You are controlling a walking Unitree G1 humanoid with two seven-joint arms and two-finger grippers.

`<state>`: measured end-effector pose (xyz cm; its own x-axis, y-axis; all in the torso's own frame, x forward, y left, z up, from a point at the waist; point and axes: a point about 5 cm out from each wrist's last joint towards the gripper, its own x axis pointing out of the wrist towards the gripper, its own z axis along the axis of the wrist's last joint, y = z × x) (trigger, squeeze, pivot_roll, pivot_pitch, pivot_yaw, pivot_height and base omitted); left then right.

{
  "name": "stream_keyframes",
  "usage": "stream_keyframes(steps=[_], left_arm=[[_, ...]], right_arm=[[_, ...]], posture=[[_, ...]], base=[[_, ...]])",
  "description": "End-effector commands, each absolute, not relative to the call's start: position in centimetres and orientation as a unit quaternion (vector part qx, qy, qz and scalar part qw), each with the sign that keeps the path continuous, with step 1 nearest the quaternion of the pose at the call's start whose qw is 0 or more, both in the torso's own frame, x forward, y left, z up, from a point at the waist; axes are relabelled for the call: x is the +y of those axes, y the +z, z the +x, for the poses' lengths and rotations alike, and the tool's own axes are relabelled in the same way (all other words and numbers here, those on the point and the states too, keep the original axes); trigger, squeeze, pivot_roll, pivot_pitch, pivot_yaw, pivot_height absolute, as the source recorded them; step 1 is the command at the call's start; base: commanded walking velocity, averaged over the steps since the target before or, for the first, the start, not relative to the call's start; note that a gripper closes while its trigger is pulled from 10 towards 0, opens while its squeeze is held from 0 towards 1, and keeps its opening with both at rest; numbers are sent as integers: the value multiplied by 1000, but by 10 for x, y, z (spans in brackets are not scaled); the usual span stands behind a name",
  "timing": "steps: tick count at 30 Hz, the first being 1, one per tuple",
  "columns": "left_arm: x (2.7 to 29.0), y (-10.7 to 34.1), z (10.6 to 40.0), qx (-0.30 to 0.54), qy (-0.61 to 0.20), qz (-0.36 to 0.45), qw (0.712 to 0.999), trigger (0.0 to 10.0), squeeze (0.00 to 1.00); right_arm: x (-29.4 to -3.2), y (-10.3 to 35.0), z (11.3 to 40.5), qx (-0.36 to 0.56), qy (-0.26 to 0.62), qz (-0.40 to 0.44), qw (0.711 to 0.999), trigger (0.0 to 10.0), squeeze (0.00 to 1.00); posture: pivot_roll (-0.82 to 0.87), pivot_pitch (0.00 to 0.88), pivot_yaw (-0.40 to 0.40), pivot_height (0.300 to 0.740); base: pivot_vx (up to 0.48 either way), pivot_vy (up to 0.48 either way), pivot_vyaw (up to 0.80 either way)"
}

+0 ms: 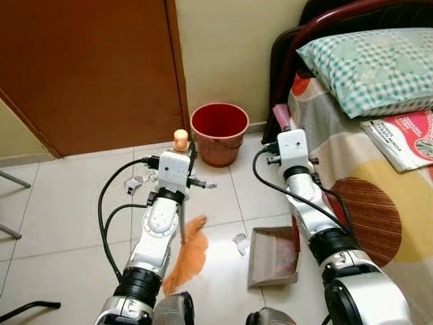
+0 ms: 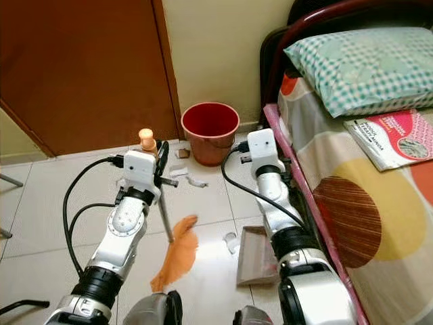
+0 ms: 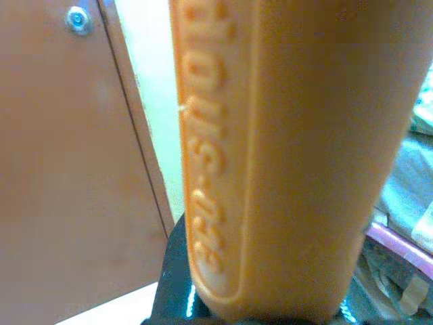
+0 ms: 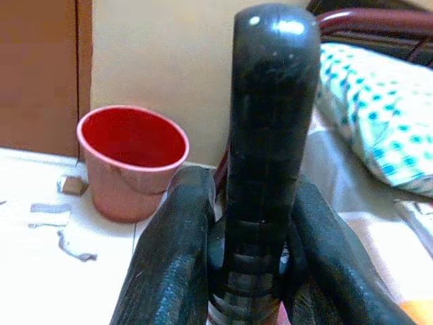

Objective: Sweep floor

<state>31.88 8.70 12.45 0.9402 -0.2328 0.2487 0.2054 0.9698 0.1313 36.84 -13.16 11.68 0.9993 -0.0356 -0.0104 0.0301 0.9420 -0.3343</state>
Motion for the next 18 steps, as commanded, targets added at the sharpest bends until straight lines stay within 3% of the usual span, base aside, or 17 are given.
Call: stream_keyframes(steps=[1, 10, 18], left_arm=[[85, 126, 319, -134, -115, 42, 983, 10000, 0], [87, 117, 313, -123, -114, 38, 985, 10000, 0], [90, 113, 313, -117, -104, 38, 987, 10000, 0]], right_arm=[[-115, 124, 373, 3, 2, -163, 987, 10000, 0], [-60, 129, 365, 2, 117, -58, 991, 10000, 0], [-86, 150, 369, -48, 93, -42, 994, 10000, 0]], posture=[[65, 280, 35, 740], [59, 282, 18, 740], [32, 264, 0, 740]], base=[[0, 0, 0], [0, 0, 0], [0, 0, 0]])
